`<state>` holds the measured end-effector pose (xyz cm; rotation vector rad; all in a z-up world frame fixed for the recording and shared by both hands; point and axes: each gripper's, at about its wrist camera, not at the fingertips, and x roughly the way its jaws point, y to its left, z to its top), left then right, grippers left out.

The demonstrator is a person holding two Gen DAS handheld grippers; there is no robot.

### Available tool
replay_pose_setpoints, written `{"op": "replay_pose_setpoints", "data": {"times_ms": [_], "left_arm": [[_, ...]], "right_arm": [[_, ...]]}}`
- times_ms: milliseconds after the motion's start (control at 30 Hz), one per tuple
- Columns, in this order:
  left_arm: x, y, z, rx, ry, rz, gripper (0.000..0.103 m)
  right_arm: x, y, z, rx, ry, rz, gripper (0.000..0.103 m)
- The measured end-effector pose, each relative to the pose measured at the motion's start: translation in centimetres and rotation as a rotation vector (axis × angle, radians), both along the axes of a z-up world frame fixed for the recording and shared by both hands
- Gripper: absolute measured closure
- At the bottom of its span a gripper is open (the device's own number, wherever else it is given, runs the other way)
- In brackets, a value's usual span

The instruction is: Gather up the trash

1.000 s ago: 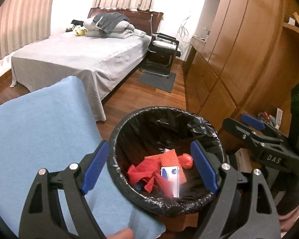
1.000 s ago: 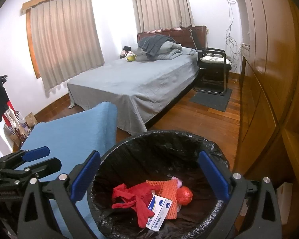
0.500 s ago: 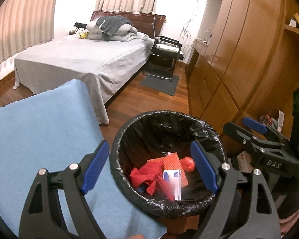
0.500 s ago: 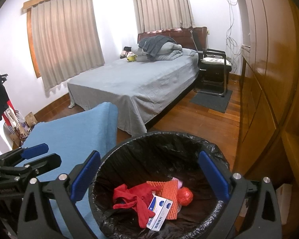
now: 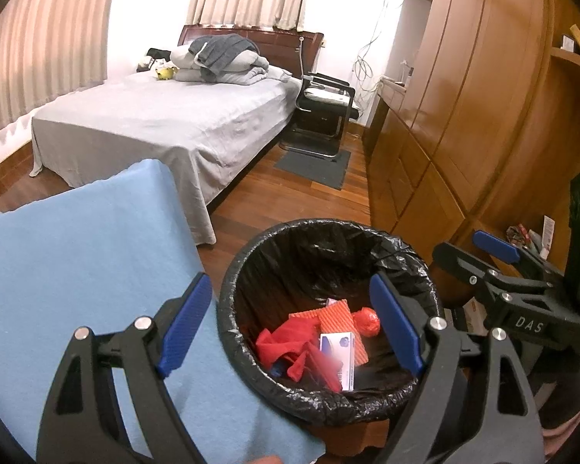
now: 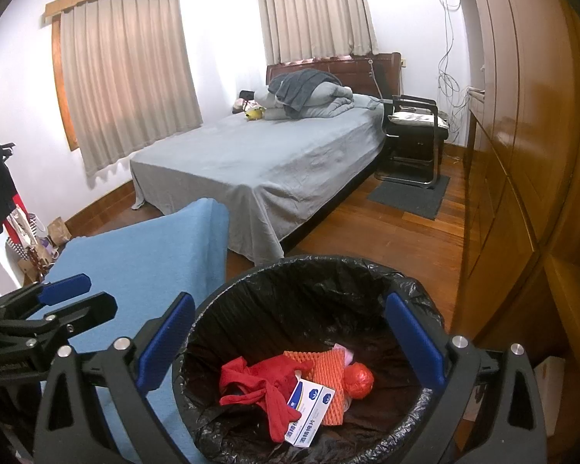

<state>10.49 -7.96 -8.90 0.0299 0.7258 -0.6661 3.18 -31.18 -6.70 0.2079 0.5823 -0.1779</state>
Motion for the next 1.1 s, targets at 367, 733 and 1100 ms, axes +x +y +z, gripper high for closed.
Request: {"op": "replay_pose_setpoints", "data": {"times_ms": [367, 733, 1100], "left_arm": [[0.09, 0.16, 0.17, 0.001, -0.001, 0.002, 0.022], [0.61, 0.54, 0.71, 0.002, -0.009, 0.012, 0.022], [0.74, 0.66, 0.80, 0.002, -0.013, 0.017, 0.022]], "right_arm": [[-0.02, -0.04, -0.11, 0.000, 0.001, 0.001, 0.006], [-0.01, 0.08, -0.08, -0.001, 0.002, 0.001, 0.006], [0.01, 0.10, -0.08, -0.001, 0.002, 0.000, 0.006]]}}
